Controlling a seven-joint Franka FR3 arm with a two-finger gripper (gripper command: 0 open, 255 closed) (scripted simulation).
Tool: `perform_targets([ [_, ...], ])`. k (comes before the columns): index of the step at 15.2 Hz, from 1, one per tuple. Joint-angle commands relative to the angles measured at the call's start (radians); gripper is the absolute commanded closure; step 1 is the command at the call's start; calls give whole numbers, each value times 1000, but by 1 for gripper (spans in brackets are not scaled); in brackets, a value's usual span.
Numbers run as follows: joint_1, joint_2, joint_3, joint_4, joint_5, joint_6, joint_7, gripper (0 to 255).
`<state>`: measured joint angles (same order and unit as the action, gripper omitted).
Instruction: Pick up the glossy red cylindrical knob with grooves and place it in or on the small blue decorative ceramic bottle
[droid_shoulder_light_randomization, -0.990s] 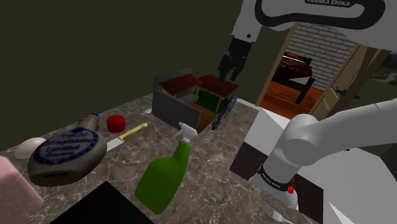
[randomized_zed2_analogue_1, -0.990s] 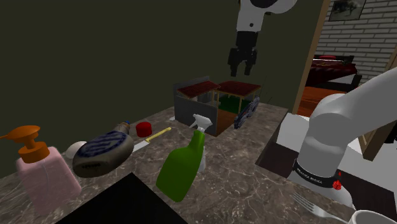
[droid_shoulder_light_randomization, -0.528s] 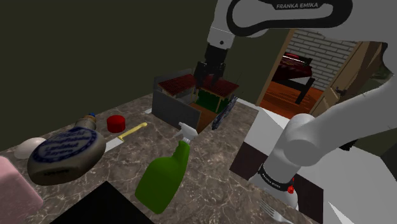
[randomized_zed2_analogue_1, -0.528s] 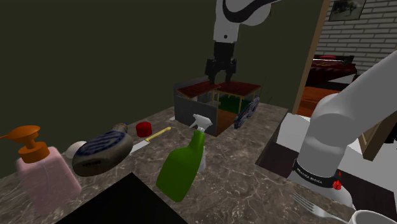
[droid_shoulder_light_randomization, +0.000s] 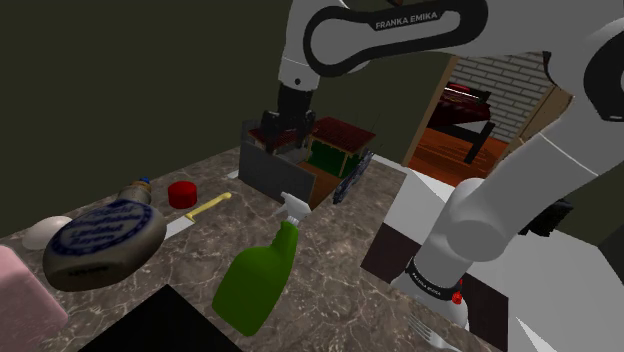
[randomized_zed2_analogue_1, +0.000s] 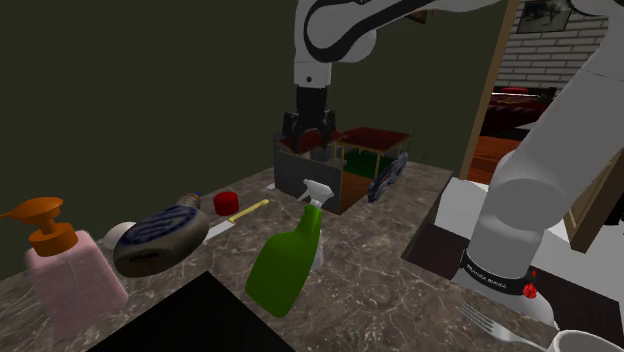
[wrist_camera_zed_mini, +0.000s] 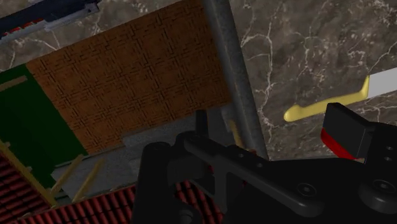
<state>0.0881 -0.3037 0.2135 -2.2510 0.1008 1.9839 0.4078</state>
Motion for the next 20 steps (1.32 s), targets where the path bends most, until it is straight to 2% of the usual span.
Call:
perform_targets([
  [1,4,74,27,43,-12,29,46,0],
  [11,55,463,108,342,-144,94,279,0],
  [20,169,833,94,741,-265,33,430,0],
])
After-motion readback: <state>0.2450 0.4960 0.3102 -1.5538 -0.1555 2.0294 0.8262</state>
